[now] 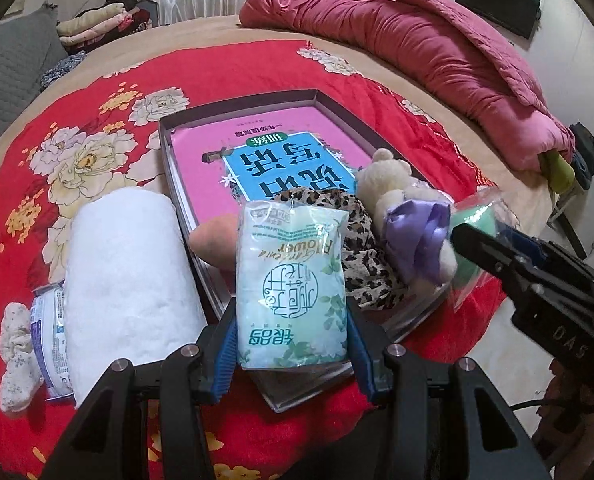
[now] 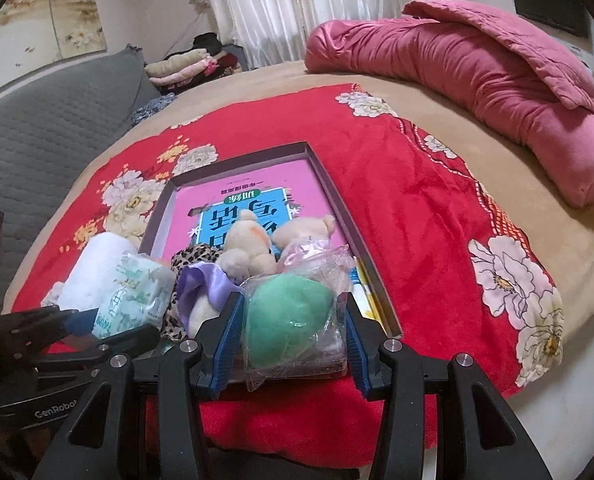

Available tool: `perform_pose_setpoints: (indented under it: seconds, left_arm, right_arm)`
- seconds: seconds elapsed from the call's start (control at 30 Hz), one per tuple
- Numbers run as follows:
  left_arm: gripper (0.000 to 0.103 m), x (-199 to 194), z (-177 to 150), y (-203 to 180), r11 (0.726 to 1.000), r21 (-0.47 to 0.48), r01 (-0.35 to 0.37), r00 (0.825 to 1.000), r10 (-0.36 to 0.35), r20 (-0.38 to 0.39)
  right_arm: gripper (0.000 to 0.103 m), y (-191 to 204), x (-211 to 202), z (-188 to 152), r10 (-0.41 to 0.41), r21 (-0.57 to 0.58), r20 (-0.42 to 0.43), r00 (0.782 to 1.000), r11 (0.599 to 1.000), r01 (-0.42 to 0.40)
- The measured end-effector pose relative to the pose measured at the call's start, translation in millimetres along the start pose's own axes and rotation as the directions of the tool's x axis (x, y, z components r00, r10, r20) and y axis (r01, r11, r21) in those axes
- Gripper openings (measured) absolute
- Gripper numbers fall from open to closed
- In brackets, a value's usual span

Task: Organize soft objects
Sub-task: 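Lower the sponge into the tray with the right tool while the left lowers the tissue pack, then open both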

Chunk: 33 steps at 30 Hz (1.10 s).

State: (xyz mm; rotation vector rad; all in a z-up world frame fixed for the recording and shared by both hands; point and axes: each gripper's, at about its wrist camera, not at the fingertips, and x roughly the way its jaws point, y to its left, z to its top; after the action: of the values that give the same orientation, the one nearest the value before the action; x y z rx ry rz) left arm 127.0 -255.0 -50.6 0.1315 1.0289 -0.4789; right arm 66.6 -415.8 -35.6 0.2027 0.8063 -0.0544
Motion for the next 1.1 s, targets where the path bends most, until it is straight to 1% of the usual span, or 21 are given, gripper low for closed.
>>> perform_pose_setpoints:
  seconds: [0.17,0.3,0.5,0.7,0.8,0.87,0.97,1.1]
  left_arm:
    - [0.049,3,0,-2,1.000,0.016,-0.014,1.000,0.014,0.008]
    - [0.049,4,-1,-5,0.999,0.028,-0.021,1.000,0.021,0.010]
    - [0.049,4,-1,-4,1.000,0.025,-0.017,1.000,0.017,0.011]
    - [0.049,4,-1,-5,0.999,0.027,-0.020,1.000,0.020,0.012]
    - [0.049,5,-1,-5,0.999,0.026,-0.021,1.000,0.021,0.012]
    - [0.049,5,0,-5,1.000,0.022,-0.020,1.000,0.020,0.012]
    - [0.049,5,0,-5,1.000,0.022,-0.021,1.000,0.021,0.012]
    - [0.049,5,1,-5,1.000,0.020,-0.019,1.000,0.019,0.010]
  right_arm:
    - [0.050,5,13,2,-0.012,-0.019,0.008,1.000,1.000,0.012]
    - [0.050,4,28,-5,-0.026,-0.020,-0.023,0.999,0.999,0.025]
    - [0.051,-1,32,-9,-0.020,-0.015,-0.021,1.000,1.000,0.020]
    - [0.051,-7,32,-13,0.002,0.008,-0.024,1.000,1.000,-0.002]
    - [0.055,-8,29,-13,0.008,0.019,-0.016,1.000,1.000,-0.008]
    - [0.061,-9,26,-13,0.014,0.018,-0.008,1.000,1.000,-0.014]
    - [0.065,-7,23,-12,0.004,0.006,0.001,1.000,1.000,-0.004]
    - [0.067,-5,20,-12,-0.018,-0.005,0.007,1.000,1.000,0.018]
